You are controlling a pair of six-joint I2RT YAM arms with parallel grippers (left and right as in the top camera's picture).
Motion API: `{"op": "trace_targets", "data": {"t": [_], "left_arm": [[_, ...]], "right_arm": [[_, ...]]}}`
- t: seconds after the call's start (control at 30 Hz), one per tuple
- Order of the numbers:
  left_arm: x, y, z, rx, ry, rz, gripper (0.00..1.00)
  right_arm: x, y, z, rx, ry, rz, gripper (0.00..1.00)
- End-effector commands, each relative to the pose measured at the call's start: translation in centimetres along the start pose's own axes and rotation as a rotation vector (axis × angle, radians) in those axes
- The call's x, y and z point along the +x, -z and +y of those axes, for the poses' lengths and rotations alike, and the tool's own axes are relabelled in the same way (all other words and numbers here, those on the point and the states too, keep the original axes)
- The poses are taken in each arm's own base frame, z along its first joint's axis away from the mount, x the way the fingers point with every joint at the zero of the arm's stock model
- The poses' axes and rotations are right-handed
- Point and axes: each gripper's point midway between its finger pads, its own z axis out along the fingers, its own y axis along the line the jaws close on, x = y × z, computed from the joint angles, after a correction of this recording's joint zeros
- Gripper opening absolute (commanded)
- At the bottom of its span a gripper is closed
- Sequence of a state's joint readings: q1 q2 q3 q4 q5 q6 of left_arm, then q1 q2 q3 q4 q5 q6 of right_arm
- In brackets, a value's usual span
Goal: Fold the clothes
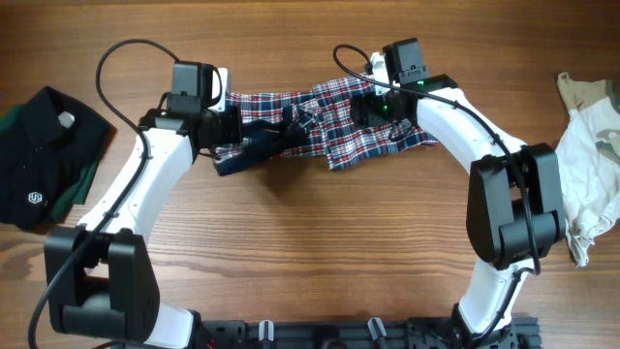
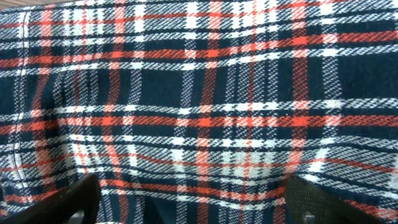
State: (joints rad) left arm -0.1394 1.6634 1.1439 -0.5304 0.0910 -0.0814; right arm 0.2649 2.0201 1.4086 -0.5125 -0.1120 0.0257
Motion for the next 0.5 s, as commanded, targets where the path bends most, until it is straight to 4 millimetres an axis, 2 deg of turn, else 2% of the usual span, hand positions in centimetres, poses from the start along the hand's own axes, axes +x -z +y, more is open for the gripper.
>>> {"op": "trace_targets", "data": {"t": [0.0, 0.07, 0.1, 0.2, 0.23, 0.3, 0.37, 0.47], "left_arm": [[-0.5, 0.0, 0.6, -0.041, -0.008, -0.005, 0.22], [-0.3, 0.7, 0.6, -0.047, -0.104, 0.01, 0.28], [0.4, 0.7, 0.6, -0.052, -0.136, 0.041, 0.29], [4.0, -0.6, 0.1, -0.067, -0.189, 0.19, 0.45], [5.1, -1.4, 0.1, -0.106, -0.217, 0.233, 0.45], [5.8, -2.2, 0.2, -0.158, -0.254, 0.262, 0.44], [6.7, -3.0, -0.6, -0.153, -0.283, 0.291, 0.38], [7.2, -3.7, -0.1, -0.204, -0.304, 0.313, 0.33]], "right_arm": [[1.1, -0.9, 0.3, -0.016, -0.004, 0.035, 0.95], [1.2, -0.9, 0.3, -0.016, -0.003, 0.042, 0.95], [1.2, -0.9, 0.3, -0.016, -0.003, 0.042, 0.96], [0.5, -0.9, 0.3, -0.017, -0.002, 0.014, 0.95], [0.2, -0.9, 0.3, -0.017, 0.0, 0.002, 0.95], [0.1, -0.9, 0.3, -0.016, 0.003, -0.003, 0.95], [-0.3, -0.9, 0.3, -0.017, 0.006, -0.022, 0.95], [-0.8, -1.5, 0.3, -0.018, 0.008, -0.043, 0.93]]}}
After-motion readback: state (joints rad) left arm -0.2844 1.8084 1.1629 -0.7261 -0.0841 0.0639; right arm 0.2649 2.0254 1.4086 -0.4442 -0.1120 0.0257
